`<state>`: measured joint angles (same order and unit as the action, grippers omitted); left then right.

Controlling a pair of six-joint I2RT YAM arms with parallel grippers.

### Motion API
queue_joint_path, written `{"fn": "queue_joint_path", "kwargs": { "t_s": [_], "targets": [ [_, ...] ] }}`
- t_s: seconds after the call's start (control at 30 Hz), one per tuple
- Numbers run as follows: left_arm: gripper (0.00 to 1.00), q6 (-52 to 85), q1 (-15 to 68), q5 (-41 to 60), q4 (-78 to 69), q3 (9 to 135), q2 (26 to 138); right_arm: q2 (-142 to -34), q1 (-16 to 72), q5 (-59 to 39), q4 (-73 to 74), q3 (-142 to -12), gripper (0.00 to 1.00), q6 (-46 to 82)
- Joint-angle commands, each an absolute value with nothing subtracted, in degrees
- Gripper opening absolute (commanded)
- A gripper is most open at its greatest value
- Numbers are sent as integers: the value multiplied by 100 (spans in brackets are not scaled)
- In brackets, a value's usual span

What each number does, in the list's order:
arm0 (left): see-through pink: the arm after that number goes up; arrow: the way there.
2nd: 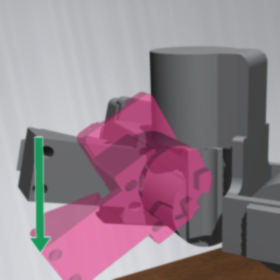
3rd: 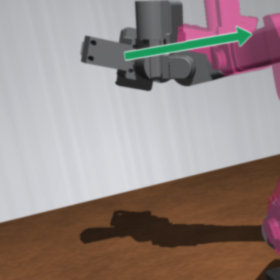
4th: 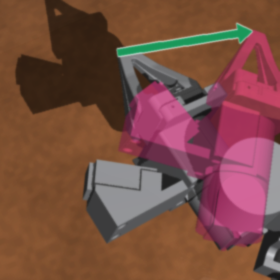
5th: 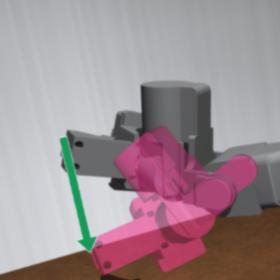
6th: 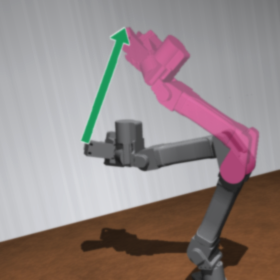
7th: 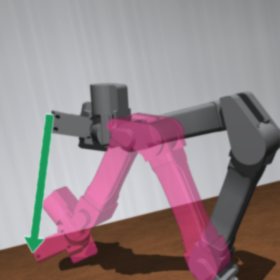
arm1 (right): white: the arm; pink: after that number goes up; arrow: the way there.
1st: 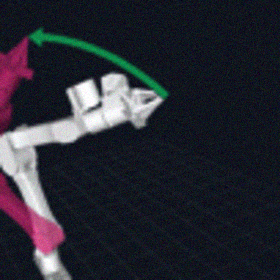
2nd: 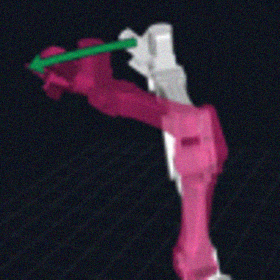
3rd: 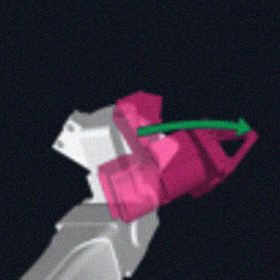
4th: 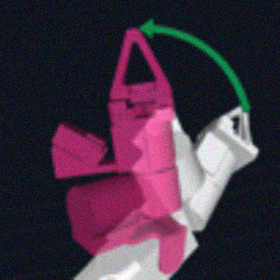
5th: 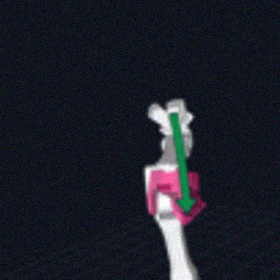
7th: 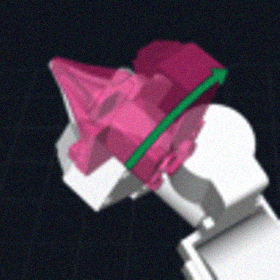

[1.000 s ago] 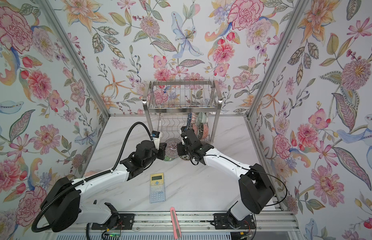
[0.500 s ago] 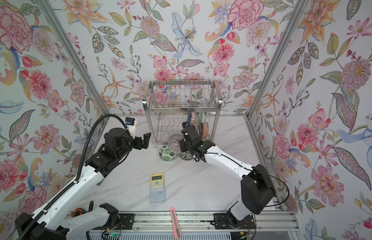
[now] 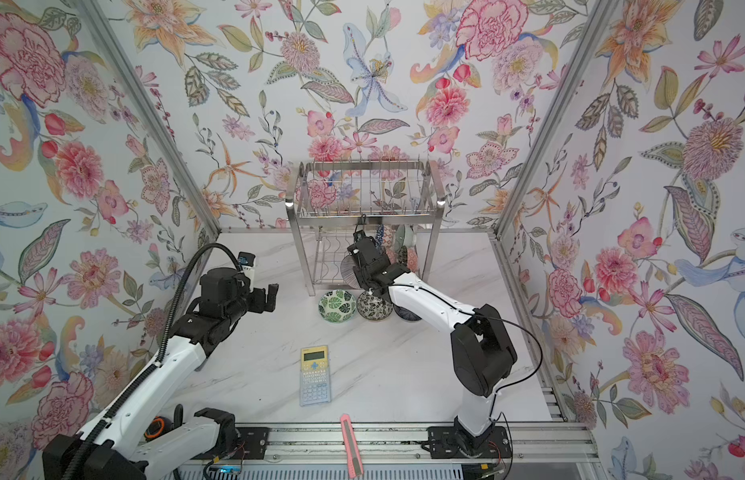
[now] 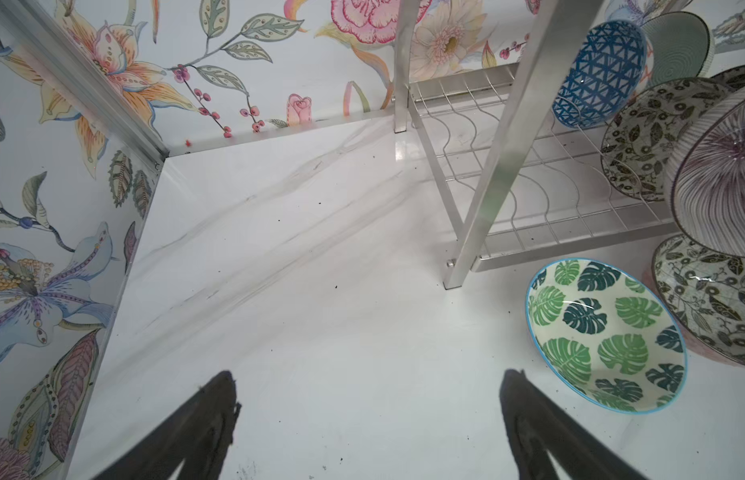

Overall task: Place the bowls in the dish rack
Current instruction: 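Carry the striped bowl with the right gripper into the rack while the left withdraws, then lower the striped bowl into a rack slot with the right gripper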

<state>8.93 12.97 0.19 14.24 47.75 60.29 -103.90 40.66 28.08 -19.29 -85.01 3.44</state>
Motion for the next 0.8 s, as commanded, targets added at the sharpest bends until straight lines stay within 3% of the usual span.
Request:
{"fn": "queue_joint_path", "kwargs": {
  "t_s": [0.0, 0.77],
  "targets": [
    [99, 769, 1186, 280, 1131, 4699, 5961, -10613, 4152, 3395, -1875, -9012, 0, -18],
    [99, 765, 1151, 378, 1138, 4614, 5738, -13858, 4084, 5412, -1864, -12639, 0, -1649]
  ]
}}
